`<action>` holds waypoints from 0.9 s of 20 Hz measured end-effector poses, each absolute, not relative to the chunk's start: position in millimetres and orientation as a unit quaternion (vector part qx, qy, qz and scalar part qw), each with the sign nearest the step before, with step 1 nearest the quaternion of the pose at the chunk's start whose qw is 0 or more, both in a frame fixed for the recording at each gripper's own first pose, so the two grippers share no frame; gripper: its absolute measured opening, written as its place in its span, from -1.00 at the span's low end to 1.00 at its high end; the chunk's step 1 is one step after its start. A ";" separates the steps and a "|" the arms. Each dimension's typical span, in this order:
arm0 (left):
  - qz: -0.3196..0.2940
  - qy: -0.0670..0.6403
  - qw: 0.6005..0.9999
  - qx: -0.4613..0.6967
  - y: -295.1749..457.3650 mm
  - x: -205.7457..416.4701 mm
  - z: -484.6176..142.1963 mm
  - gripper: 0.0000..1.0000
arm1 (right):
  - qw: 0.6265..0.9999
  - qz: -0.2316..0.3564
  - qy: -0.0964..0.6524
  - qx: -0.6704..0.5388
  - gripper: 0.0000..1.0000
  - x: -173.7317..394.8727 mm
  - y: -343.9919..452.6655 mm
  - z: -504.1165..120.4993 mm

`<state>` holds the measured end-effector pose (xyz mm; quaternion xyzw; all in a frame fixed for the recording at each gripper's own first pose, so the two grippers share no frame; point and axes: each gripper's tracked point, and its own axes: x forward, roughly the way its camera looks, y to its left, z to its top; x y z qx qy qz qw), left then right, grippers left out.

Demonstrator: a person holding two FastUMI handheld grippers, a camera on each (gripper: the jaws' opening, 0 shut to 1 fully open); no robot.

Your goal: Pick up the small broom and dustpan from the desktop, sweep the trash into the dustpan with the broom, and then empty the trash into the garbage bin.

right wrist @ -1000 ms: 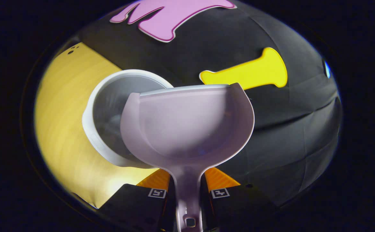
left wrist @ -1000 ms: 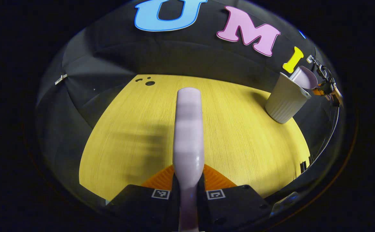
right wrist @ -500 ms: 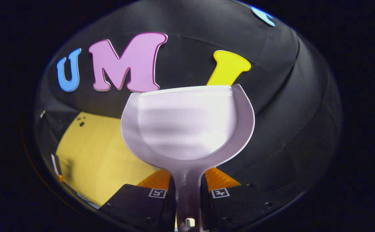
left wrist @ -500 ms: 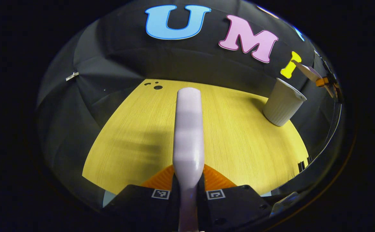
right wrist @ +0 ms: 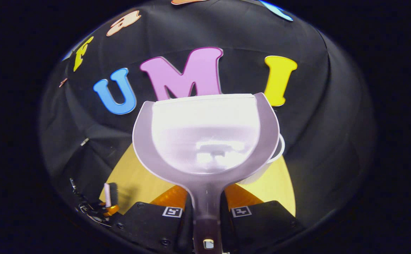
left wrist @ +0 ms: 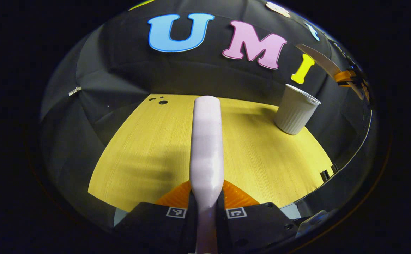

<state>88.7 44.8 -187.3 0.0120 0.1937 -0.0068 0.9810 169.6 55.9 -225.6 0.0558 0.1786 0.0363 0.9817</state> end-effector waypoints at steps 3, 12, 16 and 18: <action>-0.017 0.196 0.980 0.017 35.6 91.5 -189.9 -0.46 | 0.975 0.084 0.187 0.087 -0.29 170.6 85.2 -240.2; -0.014 0.238 0.971 0.001 20.0 140.0 -207.4 -0.47 | 0.945 0.063 0.316 0.057 -0.29 179.1 73.6 -366.7; -0.003 0.268 0.963 -0.012 23.8 174.5 -227.4 -0.47 | 0.932 0.042 0.359 0.019 -0.29 206.0 74.9 -431.3; 0.003 0.286 0.958 -0.009 28.0 191.6 -237.8 -0.47 | 0.923 0.039 0.383 0.007 -0.37 212.5 73.8 -458.5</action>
